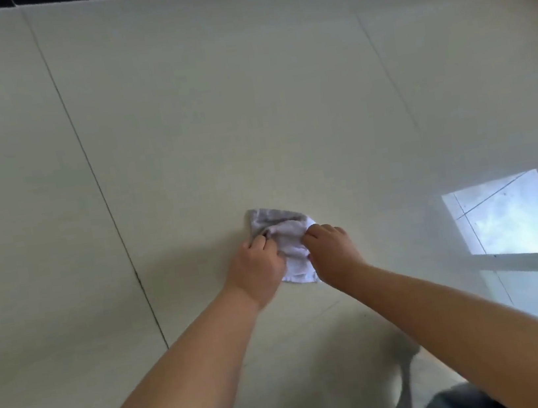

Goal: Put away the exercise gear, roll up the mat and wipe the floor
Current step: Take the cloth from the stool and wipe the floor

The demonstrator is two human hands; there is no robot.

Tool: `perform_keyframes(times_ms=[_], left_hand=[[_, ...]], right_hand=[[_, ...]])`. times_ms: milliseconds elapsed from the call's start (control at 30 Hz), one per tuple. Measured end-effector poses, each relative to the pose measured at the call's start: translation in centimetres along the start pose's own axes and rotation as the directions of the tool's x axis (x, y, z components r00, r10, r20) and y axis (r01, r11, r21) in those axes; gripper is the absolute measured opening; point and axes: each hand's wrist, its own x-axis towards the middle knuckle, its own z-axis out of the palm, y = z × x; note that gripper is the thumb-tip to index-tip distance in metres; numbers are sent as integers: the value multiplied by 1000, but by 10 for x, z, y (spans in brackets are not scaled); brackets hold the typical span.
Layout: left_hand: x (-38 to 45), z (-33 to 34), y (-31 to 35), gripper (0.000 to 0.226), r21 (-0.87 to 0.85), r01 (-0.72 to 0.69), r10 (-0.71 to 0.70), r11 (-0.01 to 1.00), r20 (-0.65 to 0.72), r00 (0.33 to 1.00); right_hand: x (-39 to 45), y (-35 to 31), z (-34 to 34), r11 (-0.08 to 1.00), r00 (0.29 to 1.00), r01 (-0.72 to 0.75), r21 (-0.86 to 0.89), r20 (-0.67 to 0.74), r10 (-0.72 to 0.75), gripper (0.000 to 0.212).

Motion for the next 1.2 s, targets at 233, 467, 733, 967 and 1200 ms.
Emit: perform_keyframes(times_ms=[233, 467, 733, 967, 1200], left_hand=[[18, 8, -1, 35, 5, -50, 49, 999, 14, 999], [94, 6, -9, 18, 29, 40, -44, 999, 135, 990], [172, -33, -54, 19, 302, 410, -456, 861, 97, 885], [79, -40, -102, 4, 254, 578, -628, 775, 215, 748], [77, -11, -39, 31, 199, 504, -523, 841, 60, 850]], right_hand=[[-5, 33, 15, 964, 941, 173, -200, -257, -222, 38], [63, 79, -13, 1000, 953, 24, -5, -303, -25, 39], [186, 79, -82, 976, 927, 140, 165, -369, -71, 37], [186, 12, -92, 839, 800, 540, -61, -271, -535, 37], [164, 66, -55, 717, 645, 649, -254, -316, -695, 31]])
